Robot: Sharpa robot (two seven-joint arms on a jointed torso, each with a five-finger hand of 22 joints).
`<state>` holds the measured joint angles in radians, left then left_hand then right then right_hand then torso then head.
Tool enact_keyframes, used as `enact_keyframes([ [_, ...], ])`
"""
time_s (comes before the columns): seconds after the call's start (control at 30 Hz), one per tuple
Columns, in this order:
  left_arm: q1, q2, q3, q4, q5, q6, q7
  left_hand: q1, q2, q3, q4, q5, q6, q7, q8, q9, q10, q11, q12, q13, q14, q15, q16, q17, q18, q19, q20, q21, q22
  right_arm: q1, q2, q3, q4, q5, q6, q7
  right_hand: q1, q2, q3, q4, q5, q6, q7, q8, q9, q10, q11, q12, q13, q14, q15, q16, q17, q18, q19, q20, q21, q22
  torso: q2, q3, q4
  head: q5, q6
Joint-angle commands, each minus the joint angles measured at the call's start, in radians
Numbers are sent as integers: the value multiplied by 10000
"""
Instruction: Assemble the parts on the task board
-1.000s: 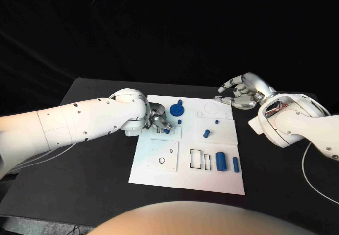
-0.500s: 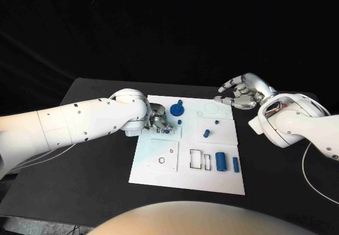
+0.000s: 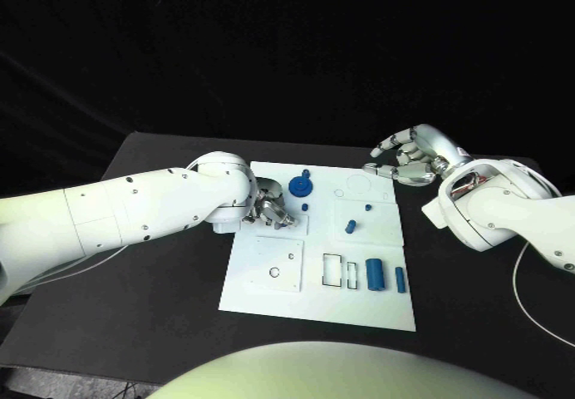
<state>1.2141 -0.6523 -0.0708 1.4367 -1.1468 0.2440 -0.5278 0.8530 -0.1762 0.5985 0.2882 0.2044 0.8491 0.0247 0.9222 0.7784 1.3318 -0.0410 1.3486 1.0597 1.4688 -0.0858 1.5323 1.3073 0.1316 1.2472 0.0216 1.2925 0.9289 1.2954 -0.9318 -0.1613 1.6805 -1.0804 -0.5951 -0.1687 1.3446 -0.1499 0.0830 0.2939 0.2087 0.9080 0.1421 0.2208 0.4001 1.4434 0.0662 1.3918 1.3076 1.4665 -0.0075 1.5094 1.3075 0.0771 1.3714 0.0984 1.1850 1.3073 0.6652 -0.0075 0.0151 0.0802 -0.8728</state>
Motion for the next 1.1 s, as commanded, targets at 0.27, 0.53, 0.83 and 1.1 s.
enact_keyframes([
  [0.27, -23, -6, -14, -34, -35, 284, -23, 111, 130, -111, 1, -16, 59, -14, -18, -3, 66, -10, 67, 20, 793, -68, 68, 1699, -106, 72, -5, -26, 8, -7, -2, 0, 12, -68, 130, 22, -112, 12, -57, 1, 58, -65, 18, 61, 5, 4, -58, 27, 850, 638, -37, -31, 742, 106, 66, -36, -8, 99, 8, -6, -3, 10, 2],
  [0.53, -23, -19, -5, -69, -43, 248, -23, 148, 216, -143, 6, -2, 65, -17, -26, -7, 65, -14, 63, 11, 792, -72, 67, 1694, -104, 69, -8, -31, 0, -7, -17, 0, 21, -115, 122, 18, -112, 12, -57, 1, 58, -65, 18, 61, 5, 4, -58, 27, 850, 638, -37, -31, 742, 106, 66, -36, -8, 99, 7, -11, -3, 10, 2],
  [0.83, -24, -44, 35, -88, -69, 197, -21, 172, 257, -156, 2, 4, 68, -19, -29, -8, 67, -16, 63, 11, 793, -73, 68, 1699, -104, 70, -10, -31, 0, -7, -20, 0, 20, -126, 123, 19, -112, 12, -57, 1, 58, -65, 18, 61, 5, 4, -58, 27, 850, 638, -37, -31, 742, 106, 66, -36, -8, 99, 5, -10, -2, 11, 2],
  [1.1, -24, -95, 108, -133, -104, 195, -20, 181, 264, -164, -1, 5, 69, -20, -31, -8, 72, -16, 68, 22, 793, -74, 69, 1700, -107, 78, -10, -25, 15, -7, -23, 0, 19, -128, 124, 18, -136, 28, -63, -2, 88, -69, 16, 75, 4, 10, -60, 34, 856, 639, -38, -30, 745, 105, 71, -37, -7, 102, 7, -2, -2, 32, 2],
])
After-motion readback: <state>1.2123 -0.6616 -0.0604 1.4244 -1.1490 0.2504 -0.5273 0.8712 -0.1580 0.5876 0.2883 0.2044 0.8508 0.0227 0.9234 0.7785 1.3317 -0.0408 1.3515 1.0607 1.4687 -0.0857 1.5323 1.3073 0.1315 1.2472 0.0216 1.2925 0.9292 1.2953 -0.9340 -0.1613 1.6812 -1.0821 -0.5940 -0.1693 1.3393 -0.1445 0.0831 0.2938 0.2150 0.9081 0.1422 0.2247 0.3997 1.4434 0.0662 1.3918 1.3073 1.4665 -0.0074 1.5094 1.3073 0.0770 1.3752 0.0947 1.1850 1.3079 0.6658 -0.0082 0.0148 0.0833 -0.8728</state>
